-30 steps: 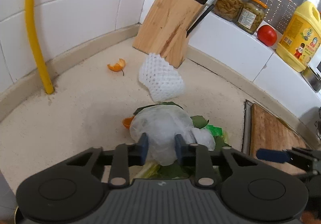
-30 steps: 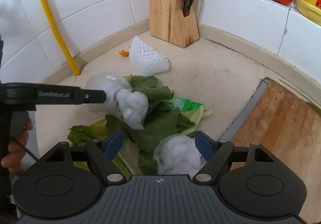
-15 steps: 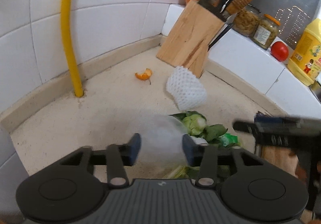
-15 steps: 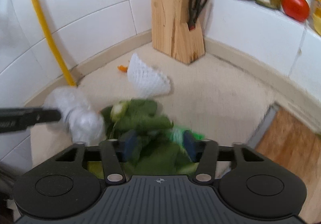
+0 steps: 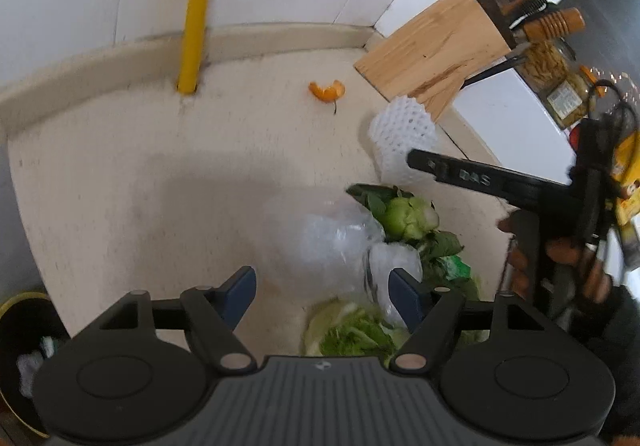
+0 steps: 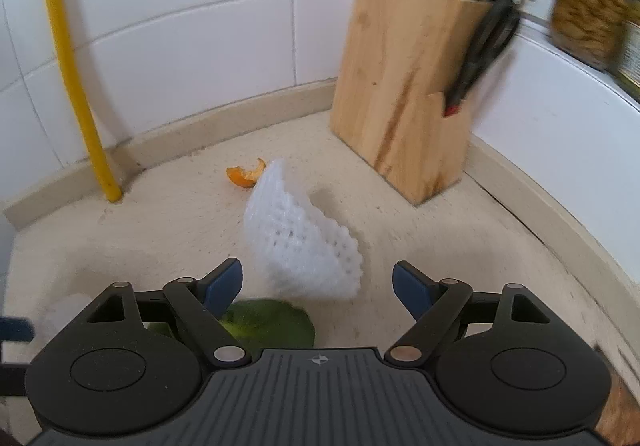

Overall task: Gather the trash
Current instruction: 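Grasp a white foam net with the right gripper while the left holds the bag, then carry the plastic bag and foam net down over the black bin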

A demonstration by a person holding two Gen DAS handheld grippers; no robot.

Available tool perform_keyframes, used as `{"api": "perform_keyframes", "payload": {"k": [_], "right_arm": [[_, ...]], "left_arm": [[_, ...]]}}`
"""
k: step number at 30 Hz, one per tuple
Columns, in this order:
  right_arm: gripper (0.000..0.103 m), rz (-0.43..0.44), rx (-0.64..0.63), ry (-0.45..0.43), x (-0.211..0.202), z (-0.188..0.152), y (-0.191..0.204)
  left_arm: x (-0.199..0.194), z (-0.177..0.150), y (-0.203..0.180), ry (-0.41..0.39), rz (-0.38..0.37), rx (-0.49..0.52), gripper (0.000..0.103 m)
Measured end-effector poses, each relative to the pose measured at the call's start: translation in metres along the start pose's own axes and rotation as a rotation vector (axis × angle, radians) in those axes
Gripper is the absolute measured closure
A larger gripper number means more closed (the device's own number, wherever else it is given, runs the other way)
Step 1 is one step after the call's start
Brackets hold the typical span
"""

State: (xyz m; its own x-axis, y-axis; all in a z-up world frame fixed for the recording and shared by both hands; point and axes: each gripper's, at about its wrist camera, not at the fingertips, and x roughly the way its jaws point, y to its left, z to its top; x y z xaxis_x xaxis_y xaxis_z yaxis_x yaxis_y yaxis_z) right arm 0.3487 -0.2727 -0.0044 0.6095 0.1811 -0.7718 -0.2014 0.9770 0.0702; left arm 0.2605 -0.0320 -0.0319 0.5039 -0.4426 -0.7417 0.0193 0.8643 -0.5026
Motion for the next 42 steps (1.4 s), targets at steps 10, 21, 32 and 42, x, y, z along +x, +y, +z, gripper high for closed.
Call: {"api": "perform_keyframes", "payload": {"k": [10,21,32,42], "right_arm": [[0.040,0.025,-0.019,0.063,0.046,0.009,0.002],[0.087,0.101,0.023,0.046,0.015,0.008,0.007],[0.032,0.153,-0.108,0.036,0.017,0.014,0.047],[0.025,0.075,-0.078,0.022,0.044,0.018,0.032]], "left_arm": [[0.032,0.010,-0.019,-0.003,0.038,0.019,0.061],[-0.007,0.025,0.002,-0.097,0.125,0.068,0.088],[0.012,0.027,0.026,-0.091,0.194,-0.006,0.043],[0.041,0.036,0.028,-0.076,0.177,-0.094,0.041]]}}
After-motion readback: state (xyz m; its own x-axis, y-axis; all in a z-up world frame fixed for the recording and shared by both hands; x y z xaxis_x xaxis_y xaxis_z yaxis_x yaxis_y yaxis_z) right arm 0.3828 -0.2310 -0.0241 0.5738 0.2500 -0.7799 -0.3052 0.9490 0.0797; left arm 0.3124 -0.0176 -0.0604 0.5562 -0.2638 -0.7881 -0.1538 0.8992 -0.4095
